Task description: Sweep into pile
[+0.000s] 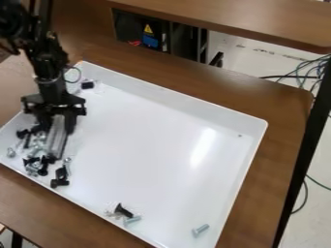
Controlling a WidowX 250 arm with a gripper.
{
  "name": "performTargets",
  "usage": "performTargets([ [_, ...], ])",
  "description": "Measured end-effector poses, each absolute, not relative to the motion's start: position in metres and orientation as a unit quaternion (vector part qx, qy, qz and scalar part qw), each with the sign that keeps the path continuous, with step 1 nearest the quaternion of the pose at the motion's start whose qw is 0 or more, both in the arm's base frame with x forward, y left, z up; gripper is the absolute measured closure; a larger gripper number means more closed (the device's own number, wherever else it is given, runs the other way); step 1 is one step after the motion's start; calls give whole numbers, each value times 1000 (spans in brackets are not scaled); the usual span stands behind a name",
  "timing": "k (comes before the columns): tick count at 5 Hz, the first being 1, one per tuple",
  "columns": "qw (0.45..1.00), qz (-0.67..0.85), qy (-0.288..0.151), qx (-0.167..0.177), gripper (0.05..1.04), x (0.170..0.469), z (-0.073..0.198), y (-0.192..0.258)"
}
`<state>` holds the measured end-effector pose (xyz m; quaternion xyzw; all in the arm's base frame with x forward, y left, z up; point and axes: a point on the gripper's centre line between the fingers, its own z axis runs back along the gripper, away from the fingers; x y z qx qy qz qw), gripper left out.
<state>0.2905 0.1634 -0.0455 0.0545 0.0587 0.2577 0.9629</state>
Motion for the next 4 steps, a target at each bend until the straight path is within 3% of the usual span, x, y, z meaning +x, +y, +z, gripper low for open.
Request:
performTargets([
  [1,961,261,66,57,107,284,-42,161],
  [3,963,259,38,59,80,295,-4,147],
  [4,973,222,18,60,84,305,16,114],
])
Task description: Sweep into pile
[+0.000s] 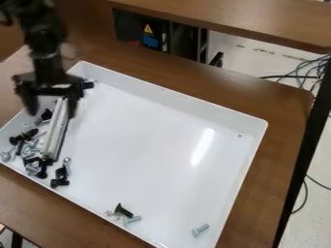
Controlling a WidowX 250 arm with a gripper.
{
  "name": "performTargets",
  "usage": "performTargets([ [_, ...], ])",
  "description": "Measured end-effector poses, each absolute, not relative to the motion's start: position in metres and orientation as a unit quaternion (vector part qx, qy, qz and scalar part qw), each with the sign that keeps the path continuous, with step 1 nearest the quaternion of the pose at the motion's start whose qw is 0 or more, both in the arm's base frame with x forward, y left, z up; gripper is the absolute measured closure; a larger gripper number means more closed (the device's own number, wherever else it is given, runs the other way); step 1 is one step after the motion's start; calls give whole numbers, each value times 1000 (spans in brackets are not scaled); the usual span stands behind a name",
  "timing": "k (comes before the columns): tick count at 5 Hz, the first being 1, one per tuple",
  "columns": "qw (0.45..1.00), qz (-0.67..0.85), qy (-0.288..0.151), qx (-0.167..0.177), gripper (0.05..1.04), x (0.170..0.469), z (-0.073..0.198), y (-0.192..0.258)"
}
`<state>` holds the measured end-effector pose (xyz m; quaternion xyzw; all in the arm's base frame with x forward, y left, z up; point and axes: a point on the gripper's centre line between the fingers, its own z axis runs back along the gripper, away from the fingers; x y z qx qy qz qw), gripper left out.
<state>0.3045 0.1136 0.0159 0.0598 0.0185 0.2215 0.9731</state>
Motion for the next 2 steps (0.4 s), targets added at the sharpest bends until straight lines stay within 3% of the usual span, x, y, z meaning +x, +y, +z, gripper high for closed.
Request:
performTargets([
  [2,996,64,25,57,84,302,7,10],
])
